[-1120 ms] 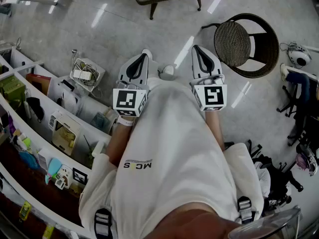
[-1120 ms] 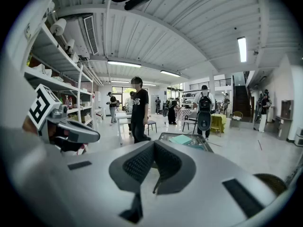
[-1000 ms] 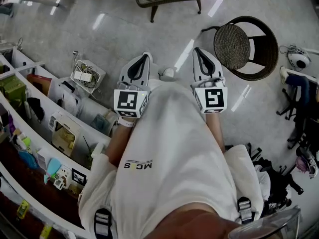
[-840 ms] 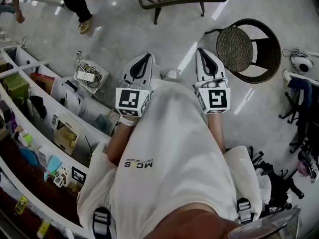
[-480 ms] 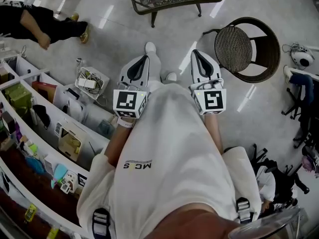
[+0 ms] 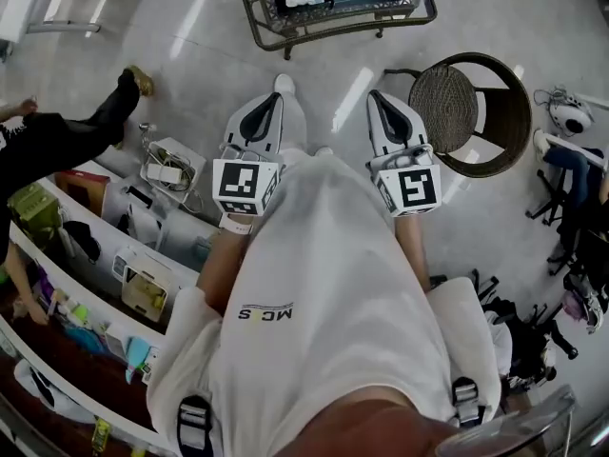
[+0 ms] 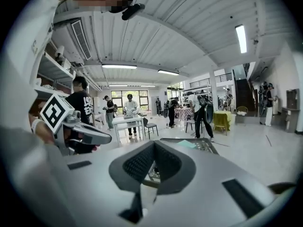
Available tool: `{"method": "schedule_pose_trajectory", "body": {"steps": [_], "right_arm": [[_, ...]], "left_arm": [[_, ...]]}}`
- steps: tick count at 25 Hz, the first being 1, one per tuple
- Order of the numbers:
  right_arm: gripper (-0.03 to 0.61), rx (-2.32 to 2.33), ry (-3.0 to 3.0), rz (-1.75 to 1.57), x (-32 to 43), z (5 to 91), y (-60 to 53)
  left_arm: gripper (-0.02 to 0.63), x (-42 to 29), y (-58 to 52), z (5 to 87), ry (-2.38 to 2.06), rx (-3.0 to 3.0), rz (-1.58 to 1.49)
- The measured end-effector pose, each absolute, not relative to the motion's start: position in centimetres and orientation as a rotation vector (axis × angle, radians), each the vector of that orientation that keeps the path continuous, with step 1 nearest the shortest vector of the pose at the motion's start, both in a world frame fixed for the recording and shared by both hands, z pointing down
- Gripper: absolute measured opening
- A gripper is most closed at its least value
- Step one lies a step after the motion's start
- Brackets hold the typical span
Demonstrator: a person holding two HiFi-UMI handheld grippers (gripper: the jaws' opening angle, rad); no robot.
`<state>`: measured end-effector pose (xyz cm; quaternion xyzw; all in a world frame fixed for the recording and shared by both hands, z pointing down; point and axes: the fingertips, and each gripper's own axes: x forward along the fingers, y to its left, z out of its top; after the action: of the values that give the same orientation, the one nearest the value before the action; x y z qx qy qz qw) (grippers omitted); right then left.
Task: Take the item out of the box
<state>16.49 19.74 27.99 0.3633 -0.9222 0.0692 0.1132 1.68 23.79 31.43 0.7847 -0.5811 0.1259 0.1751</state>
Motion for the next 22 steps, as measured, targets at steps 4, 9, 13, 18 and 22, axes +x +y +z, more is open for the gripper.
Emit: {"method": "schedule_pose_trajectory", "body": {"steps": [4, 9, 13, 18, 22], "right_arm": [[0.015, 1.124, -2.672, 0.189, 13.0, 27.2, 13.7], [0.014, 1.205, -2.601, 0.208, 8.9, 27.7, 6.0], [0.014, 1.217, -2.576, 0.223, 6.2, 28.4, 1.6], [0.014, 1.213, -2.581, 0.226, 4.6, 28.4, -1.1], [0.015, 1.175, -2.586, 0.235, 4.5, 29.3, -2.8]], "left_arm": [[0.025, -1.8, 17.8, 31.7, -1.581, 2.227, 0.353], [0.025, -5.3, 10.0, 31.9, -1.508, 2.282, 0.369], [0.025, -7.8, 5.4, 32.4, -1.480, 2.293, 0.379], [0.025, -9.2, 2.8, 33.4, -1.443, 2.308, 0.422], [0.025, -8.5, 1.5, 34.8, -1.371, 2.349, 0.534]]}}
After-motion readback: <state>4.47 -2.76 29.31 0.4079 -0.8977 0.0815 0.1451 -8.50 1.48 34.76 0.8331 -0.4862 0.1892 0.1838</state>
